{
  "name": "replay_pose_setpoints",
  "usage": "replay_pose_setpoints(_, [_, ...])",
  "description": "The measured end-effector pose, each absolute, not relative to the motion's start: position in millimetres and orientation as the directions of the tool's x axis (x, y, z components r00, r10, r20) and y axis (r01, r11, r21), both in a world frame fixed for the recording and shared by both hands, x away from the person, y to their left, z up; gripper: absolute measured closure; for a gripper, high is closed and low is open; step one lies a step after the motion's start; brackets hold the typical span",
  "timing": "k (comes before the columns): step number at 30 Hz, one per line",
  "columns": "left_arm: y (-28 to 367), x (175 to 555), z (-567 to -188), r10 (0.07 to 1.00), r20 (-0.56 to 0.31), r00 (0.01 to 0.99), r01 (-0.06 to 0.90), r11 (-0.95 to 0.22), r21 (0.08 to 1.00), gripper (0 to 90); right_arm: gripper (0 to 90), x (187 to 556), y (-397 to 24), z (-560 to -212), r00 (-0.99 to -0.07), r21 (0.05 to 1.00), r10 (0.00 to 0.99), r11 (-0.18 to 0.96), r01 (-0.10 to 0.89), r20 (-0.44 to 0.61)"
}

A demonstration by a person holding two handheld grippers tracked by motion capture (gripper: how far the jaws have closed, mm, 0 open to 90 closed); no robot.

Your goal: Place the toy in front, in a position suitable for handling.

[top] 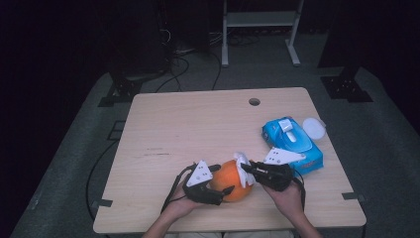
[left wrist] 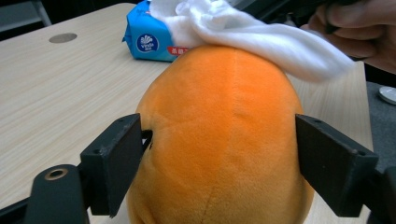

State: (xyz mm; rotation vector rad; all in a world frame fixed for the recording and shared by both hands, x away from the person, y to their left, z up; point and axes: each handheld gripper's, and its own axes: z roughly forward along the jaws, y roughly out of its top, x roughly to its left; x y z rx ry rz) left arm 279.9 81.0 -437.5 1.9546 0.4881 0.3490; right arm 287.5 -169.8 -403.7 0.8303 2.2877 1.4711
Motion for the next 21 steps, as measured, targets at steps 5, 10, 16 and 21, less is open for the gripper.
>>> replay_pose_setpoints(5, [82.0,280.4,-437.5,0.463,0.021,0.886,0.171,-0.368,0.914,15.2,81.9,279.4,-158.4,-399.1,-0.827,0.903,0.562,0.341,0.259,0.025])
replay_pose_setpoints(10, [84.2,283.8,-442.7,0.447,0.011,0.895,0.175,-0.372,0.911,9.2,81.9,289.5,-173.1,-403.6,-0.798,0.902,0.599,0.31,0.301,0.06])
replay_pose_setpoints(16, [80.4,280.6,-443.6,0.455,0.061,0.888,0.141,-0.397,0.907,23.3,81.9,291.5,-179.0,-403.5,-0.775,0.902,0.628,0.289,0.32,0.074])
replay_pose_setpoints(21, [78.1,275.1,-438.9,0.458,0.103,0.883,0.107,-0.408,0.907,36.0,81.9,277.8,-162.0,-395.8,-0.825,0.916,0.561,0.295,0.272,0.064])
